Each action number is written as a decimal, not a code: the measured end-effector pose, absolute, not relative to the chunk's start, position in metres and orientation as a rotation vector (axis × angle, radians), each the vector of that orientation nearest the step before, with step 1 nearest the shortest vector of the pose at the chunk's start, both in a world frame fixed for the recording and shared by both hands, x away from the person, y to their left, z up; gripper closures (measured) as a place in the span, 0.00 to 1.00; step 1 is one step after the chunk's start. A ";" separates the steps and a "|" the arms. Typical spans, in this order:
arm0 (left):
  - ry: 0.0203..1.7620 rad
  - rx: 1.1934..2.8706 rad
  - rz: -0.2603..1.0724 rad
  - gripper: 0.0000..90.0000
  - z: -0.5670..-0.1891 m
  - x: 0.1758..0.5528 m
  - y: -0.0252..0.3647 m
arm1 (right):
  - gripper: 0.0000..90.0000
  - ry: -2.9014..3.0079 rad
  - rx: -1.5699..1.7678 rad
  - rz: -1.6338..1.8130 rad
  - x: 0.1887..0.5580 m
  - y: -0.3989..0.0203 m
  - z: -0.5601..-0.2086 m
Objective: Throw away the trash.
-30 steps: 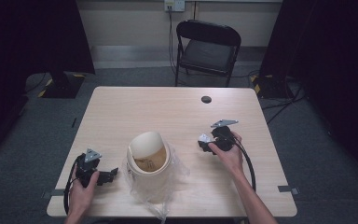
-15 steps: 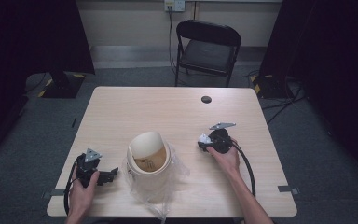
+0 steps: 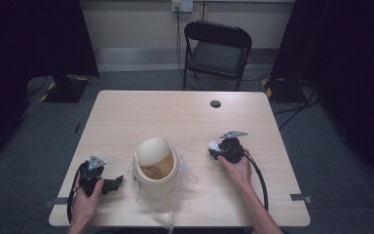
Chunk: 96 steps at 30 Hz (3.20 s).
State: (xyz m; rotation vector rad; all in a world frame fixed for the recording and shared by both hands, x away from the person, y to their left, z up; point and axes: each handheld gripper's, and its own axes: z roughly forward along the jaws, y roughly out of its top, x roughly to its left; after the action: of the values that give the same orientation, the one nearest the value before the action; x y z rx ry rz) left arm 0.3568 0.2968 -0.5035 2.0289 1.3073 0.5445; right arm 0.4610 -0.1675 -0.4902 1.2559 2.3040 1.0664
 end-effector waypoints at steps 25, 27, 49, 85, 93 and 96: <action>1.308 2.028 0.544 0.00 -0.503 0.357 0.297 | 0.81 2.260 1.240 1.249 0.438 -0.168 -0.460; 1.306 2.031 0.544 0.00 -0.503 0.357 0.297 | 0.81 2.259 1.229 1.267 0.434 -0.167 -0.455; 1.307 2.028 0.544 0.00 -0.503 0.357 0.297 | 0.82 2.241 1.089 1.403 0.388 -0.150 -0.402; 1.307 2.029 0.544 0.00 -0.503 0.357 0.297 | 0.83 2.444 0.741 1.584 0.328 -0.065 -0.363; 1.306 2.030 0.543 0.00 -0.503 0.357 0.297 | 0.83 2.502 0.717 1.522 0.332 -0.050 -0.367; 1.304 2.029 0.542 0.00 -0.504 0.357 0.297 | 0.83 2.524 0.718 1.496 0.334 -0.045 -0.370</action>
State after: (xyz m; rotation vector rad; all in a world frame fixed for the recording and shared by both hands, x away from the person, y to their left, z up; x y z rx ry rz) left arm 0.3570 0.2970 -0.5036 2.0295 1.3041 0.5423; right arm 0.3342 -0.0446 -0.3704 0.7179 2.5235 1.4959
